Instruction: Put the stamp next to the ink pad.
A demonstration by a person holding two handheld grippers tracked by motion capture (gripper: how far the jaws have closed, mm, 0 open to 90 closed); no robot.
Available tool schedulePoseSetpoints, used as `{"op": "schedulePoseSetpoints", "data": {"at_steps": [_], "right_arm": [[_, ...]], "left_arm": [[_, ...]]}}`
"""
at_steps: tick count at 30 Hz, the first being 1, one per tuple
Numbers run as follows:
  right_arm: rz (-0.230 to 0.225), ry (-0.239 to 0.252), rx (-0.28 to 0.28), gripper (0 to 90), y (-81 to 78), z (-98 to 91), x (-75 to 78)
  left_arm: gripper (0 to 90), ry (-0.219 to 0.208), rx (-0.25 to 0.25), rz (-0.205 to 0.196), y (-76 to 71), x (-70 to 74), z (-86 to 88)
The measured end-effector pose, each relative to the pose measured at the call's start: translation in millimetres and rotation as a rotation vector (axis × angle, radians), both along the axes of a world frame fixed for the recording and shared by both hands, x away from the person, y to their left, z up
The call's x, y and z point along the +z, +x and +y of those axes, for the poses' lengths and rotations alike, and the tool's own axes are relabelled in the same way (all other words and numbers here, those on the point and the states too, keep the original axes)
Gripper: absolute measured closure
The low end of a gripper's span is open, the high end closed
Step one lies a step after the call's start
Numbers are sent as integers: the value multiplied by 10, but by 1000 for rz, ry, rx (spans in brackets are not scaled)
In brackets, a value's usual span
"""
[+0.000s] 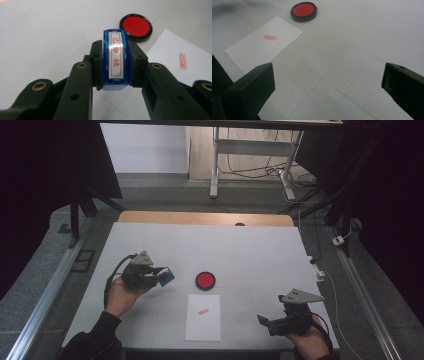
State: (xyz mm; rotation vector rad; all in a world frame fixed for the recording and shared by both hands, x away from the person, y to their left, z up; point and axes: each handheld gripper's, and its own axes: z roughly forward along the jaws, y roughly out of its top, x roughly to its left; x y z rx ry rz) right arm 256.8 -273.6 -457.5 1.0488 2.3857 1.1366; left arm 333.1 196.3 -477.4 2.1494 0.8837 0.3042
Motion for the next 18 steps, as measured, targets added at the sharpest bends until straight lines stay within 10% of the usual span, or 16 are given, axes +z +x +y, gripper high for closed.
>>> {"op": "schedulePoseSetpoints", "data": {"at_steps": [18], "right_arm": [[2, -1, -2, 0, -14, -29, 7]], "left_arm": [[697, 86, 22, 54, 107, -239, 44]]}}
